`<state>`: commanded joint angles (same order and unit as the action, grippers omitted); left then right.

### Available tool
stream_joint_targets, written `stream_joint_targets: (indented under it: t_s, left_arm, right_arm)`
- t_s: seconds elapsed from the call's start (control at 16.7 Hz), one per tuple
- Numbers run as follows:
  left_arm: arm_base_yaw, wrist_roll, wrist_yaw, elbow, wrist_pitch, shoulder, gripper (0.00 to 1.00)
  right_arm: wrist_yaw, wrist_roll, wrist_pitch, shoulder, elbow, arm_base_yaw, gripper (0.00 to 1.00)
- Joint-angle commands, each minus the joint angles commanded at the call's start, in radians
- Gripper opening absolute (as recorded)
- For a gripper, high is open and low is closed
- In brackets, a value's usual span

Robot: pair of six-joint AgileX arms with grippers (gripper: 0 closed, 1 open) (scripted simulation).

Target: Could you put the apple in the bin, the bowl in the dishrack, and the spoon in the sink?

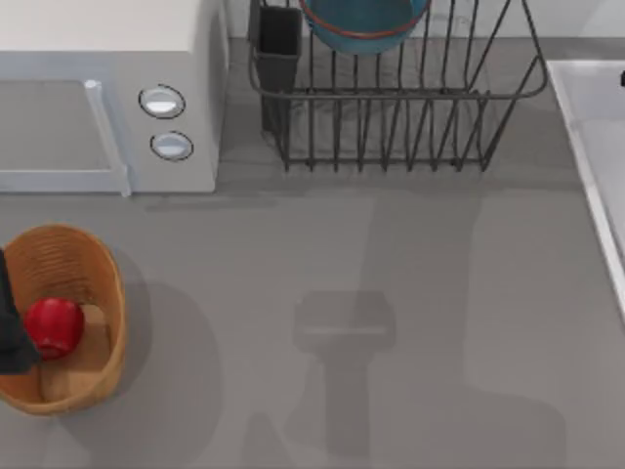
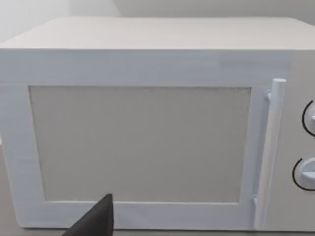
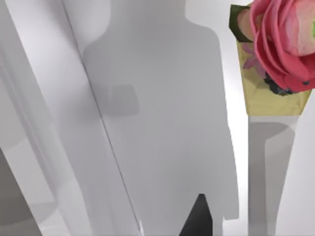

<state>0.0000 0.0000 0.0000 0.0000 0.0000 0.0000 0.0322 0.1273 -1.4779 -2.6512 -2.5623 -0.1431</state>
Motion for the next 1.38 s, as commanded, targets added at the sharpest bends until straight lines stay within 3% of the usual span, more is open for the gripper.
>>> stream_joint_targets:
  t_s: [0.48,1.26,1.38]
  left_arm:
    - [0.0,0.0,0.0,0.0,0.0,0.0,1.0]
    - [0.0,0.0,0.0,0.0,0.0,0.0,1.0]
    - [0.0,0.0,0.0,0.0,0.0,0.0,1.0]
  right_arm:
    - [0.0,0.0,0.094,0.042,0.11,-0.003,0.0]
    - [0.0,0.0,0.094,0.042,0.11,-0.003,0.98]
    - [0.0,0.0,0.094,0.042,0.11,-0.003,1.0]
